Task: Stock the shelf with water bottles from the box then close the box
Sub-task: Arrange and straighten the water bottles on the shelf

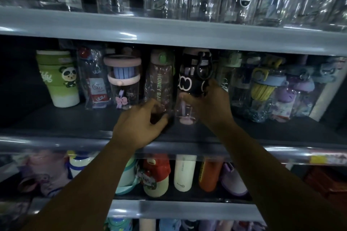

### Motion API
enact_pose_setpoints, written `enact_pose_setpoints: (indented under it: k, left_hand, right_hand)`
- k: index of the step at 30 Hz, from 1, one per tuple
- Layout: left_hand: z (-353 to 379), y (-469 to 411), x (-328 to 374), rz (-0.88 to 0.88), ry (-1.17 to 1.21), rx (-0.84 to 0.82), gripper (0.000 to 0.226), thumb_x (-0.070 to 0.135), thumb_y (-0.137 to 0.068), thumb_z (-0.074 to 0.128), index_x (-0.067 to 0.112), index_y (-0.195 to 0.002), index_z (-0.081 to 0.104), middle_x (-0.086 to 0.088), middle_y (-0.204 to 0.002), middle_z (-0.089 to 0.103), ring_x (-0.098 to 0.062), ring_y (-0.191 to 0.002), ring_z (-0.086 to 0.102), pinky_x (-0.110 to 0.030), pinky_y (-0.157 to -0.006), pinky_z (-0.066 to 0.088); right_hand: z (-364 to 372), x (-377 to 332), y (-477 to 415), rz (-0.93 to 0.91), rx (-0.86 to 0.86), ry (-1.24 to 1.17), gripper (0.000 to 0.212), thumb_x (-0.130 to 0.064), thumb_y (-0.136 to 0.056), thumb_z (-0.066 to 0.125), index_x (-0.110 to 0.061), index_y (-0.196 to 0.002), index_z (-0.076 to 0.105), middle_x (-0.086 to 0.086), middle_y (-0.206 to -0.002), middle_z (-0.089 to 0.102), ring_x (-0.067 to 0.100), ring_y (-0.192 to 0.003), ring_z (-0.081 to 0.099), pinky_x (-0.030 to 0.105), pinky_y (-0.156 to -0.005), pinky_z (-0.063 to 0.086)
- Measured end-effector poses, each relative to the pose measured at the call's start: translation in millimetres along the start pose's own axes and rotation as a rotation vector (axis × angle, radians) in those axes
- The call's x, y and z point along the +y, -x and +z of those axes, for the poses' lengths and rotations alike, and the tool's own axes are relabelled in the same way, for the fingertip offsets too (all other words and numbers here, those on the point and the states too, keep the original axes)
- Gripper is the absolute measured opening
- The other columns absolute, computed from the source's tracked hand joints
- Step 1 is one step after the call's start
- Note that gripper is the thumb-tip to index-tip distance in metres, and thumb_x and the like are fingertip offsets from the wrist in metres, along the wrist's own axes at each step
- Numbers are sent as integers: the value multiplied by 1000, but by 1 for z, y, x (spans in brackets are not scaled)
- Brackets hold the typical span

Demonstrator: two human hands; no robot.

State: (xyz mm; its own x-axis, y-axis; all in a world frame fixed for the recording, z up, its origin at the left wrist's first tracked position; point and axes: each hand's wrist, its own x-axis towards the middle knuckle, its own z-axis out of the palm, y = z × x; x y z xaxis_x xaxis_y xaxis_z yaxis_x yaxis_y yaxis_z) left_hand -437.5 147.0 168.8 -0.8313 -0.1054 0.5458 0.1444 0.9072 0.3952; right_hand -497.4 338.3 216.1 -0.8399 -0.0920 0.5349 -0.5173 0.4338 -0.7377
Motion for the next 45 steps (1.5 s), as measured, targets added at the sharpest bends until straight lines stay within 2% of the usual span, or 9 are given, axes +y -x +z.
enact_pose_setpoints:
  k: [3, 10, 21, 25, 27, 31, 33, 37, 45]
  left_hand:
    - [4, 1, 0, 8, -48, 84, 29, 55, -91, 54, 31, -105, 64, 5, -93, 76, -24, -85, 71, -33, -77, 54]
    - [4, 3, 2, 30, -66, 140, 32, 51, -86, 51, 26, -90, 69, 1, -76, 73, -29, -71, 69, -33, -67, 52]
    - [0, 4, 5, 23, -35, 100, 37, 53, -82, 44, 26, -88, 67, 4, -78, 73, -27, -74, 68, -37, -73, 56]
    - [-1, 3, 4, 22, -37, 48, 28, 50, -88, 51, 27, -90, 67, 4, -79, 71, -24, -75, 67, -34, -73, 53]
    - [-1, 3, 3, 14, -35, 55, 30, 52, -86, 49, 28, -89, 66, 6, -80, 71, -23, -76, 67, -33, -73, 53]
    - [-1, 2, 4, 1, -23, 44, 36, 56, -82, 43, 28, -87, 65, 7, -80, 71, -22, -76, 67, -37, -76, 56]
    - [-1, 0, 5, -1, -19, 32, 34, 55, -83, 44, 29, -87, 66, 7, -81, 71, -21, -75, 66, -37, -76, 56]
    - [-1, 1, 8, 5, -24, 13, 20, 47, -89, 56, 31, -89, 68, 7, -84, 73, -20, -77, 68, -37, -77, 57]
    - [-4, 1, 19, 22, -44, -23, 16, 43, -93, 61, 31, -96, 71, 4, -90, 76, -23, -81, 70, -37, -76, 58]
  right_hand:
    - [0, 5, -6, 49, -33, -95, 48, -12, -85, 81, -5, -128, 61, 4, -112, 67, -15, -64, 54, 0, -39, 36]
    - [18, 14, -25, 37, 71, -40, 54, -27, -81, 85, -4, -124, 62, 10, -121, 67, 21, -98, 65, -2, -39, 32]
    - [18, 20, -36, 122, 30, -112, 54, -17, -88, 79, 1, -133, 55, 15, -131, 62, 23, -104, 62, 0, -34, 29]
    - [27, 28, -42, 89, 62, -73, 63, -31, -84, 82, -1, -133, 55, 12, -129, 64, 26, -114, 64, -3, -55, 37]
    - [23, 27, -41, 78, 59, -55, 63, -30, -85, 82, -2, -133, 53, 8, -128, 63, 19, -104, 64, 2, -63, 43]
    - [9, 25, -28, 28, -9, -38, 48, -13, -86, 80, 1, -126, 59, 4, -111, 66, -14, -58, 52, -2, -40, 33]
    - [-5, 30, -18, -47, 33, 31, 35, -17, -86, 81, -4, -114, 64, -4, -93, 68, -18, -61, 58, -2, -48, 37]
    - [-38, 51, 1, -106, 161, 128, 26, -32, -88, 77, -20, -100, 58, -6, -84, 65, 5, -73, 65, 16, -63, 52]
    - [-60, 65, 4, -15, 151, 246, 33, -23, -90, 76, -6, -116, 65, -2, -96, 63, 2, -76, 55, -2, -60, 34]
